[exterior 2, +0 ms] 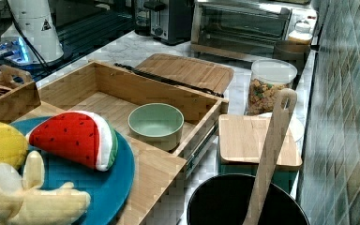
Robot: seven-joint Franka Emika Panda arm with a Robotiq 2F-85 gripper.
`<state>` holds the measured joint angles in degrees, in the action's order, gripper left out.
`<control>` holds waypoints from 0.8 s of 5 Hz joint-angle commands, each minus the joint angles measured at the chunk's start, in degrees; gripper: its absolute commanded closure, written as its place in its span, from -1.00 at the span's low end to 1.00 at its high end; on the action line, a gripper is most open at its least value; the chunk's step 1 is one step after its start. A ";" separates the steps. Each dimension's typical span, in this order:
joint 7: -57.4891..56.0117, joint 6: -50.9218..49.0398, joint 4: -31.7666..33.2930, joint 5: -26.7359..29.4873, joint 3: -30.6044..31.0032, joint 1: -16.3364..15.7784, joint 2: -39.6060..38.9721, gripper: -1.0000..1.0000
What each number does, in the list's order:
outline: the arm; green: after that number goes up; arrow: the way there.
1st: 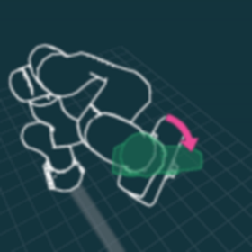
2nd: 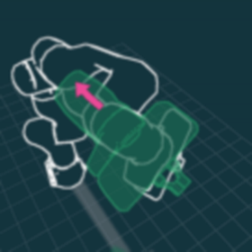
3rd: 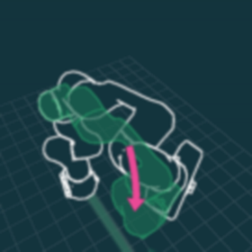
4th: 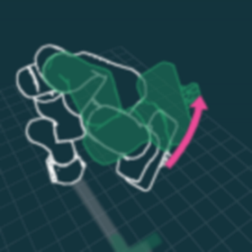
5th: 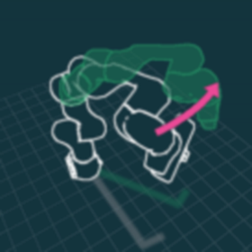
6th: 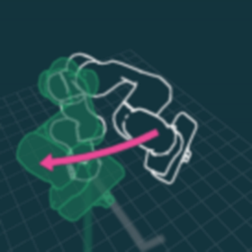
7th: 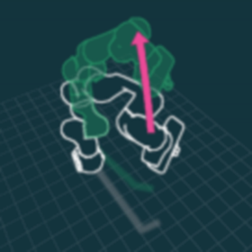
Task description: Close the drawer.
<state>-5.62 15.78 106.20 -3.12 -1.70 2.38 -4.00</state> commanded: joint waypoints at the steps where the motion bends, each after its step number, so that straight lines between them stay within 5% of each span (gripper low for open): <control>1: -6.41 9.01 7.67 -0.06 -0.14 0.58 3.08 1.00; 4: -23.55 11.29 6.65 3.57 1.03 0.05 -1.40 1.00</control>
<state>-23.72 27.05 112.63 -2.14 -1.66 2.64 -5.06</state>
